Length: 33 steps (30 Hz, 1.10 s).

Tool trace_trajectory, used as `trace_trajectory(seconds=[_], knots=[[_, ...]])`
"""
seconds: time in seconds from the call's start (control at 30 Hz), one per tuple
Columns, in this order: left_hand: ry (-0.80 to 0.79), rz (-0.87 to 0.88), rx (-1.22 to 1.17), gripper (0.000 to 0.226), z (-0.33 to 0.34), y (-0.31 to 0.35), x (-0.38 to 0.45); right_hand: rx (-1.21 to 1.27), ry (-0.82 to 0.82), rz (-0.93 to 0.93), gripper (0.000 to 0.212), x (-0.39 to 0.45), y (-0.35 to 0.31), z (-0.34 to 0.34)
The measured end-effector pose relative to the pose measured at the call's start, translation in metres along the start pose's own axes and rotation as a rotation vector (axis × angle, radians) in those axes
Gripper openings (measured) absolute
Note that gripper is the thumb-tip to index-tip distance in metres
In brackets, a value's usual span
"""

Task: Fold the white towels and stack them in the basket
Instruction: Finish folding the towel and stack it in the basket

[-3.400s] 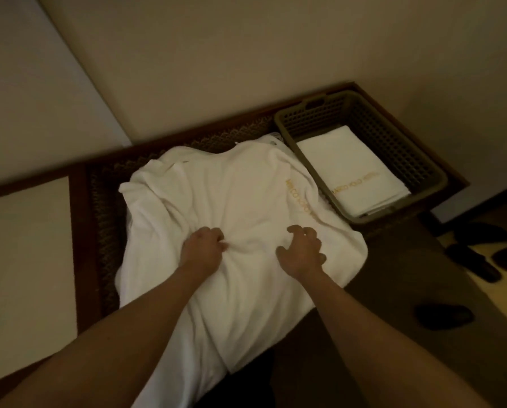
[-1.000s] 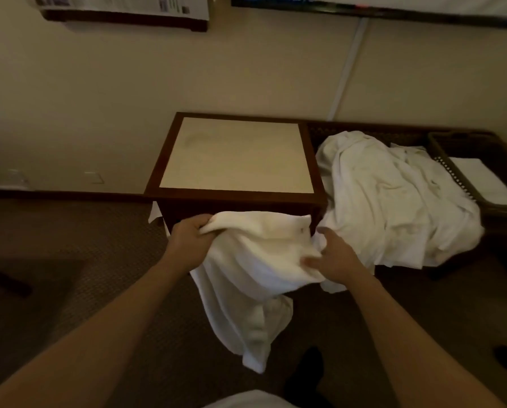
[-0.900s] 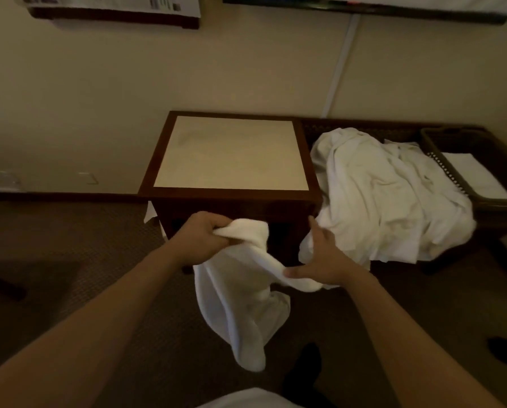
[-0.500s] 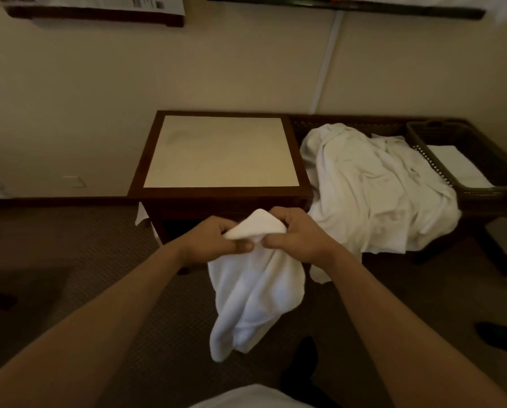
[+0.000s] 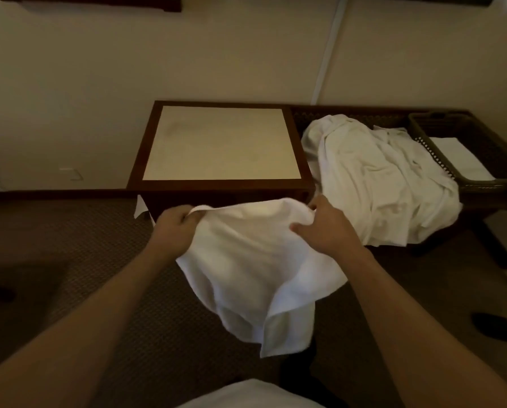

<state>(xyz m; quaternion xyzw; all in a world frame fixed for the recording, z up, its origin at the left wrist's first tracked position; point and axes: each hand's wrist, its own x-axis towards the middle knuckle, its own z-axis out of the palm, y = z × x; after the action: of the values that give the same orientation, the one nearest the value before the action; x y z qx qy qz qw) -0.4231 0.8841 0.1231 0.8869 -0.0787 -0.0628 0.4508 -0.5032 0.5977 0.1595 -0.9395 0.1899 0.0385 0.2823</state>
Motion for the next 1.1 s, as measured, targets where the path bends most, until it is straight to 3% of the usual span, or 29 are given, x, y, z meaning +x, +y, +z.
trace_trajectory(seconds=[0.1,0.13,0.2,0.27,0.37,0.5,0.57,0.63,0.67,0.73,0.8,0.87,0.93,1.03,1.1], knots=[[-0.314,0.243,0.045,0.020,-0.016,0.062,-0.005,0.207,-0.275,-0.207,0.104,-0.008,-0.015,0.023],[-0.416,0.290,0.048,0.016,-0.014,0.079,-0.008,0.291,-0.346,-0.295,0.105,-0.012,-0.026,0.032],[-0.536,0.322,0.039,0.007,-0.006,0.097,-0.011,0.428,-0.362,-0.396,0.069,-0.017,-0.045,0.045],[-0.498,0.337,-0.040,0.012,-0.004,0.093,-0.009,0.592,-0.318,-0.396,0.031,-0.018,-0.057,0.040],[-0.385,0.239,-0.193,0.027,-0.011,0.055,-0.007,0.703,-0.200,-0.420,0.030,-0.020,-0.062,0.014],[-0.608,0.077,0.145,0.028,0.016,-0.021,-0.028,1.066,-0.209,-0.361,0.020,-0.031,-0.065,-0.021],[-0.626,-0.018,0.180,0.024,0.027,-0.052,-0.039,1.218,-0.247,-0.306,0.020,-0.032,-0.064,-0.036],[-0.510,-0.061,0.249,0.029,0.031,-0.068,-0.039,1.082,-0.204,-0.264,0.025,-0.028,-0.062,-0.044],[-0.385,-0.033,0.340,0.029,0.029,-0.072,-0.035,0.838,-0.126,-0.216,0.034,-0.022,-0.056,-0.043],[-0.195,0.059,0.382,0.029,0.024,-0.065,-0.027,0.262,-0.022,-0.108,0.078,-0.010,-0.042,-0.037],[-0.254,0.142,0.216,0.017,0.021,-0.038,-0.022,0.089,-0.121,-0.165,0.118,-0.008,-0.031,-0.020],[-0.412,0.255,0.133,0.015,0.025,-0.005,-0.022,0.072,-0.313,-0.311,0.126,-0.013,-0.031,0.006],[-0.542,0.371,0.123,0.012,0.032,0.024,-0.024,0.037,-0.441,-0.394,0.104,-0.019,-0.039,0.029],[-0.551,0.335,0.007,0.009,0.030,0.038,-0.017,0.049,-0.369,-0.431,0.016,-0.017,-0.041,0.034],[-0.546,0.230,-0.082,0.015,0.026,0.030,-0.016,0.151,-0.240,-0.414,0.013,-0.016,-0.038,0.022]])
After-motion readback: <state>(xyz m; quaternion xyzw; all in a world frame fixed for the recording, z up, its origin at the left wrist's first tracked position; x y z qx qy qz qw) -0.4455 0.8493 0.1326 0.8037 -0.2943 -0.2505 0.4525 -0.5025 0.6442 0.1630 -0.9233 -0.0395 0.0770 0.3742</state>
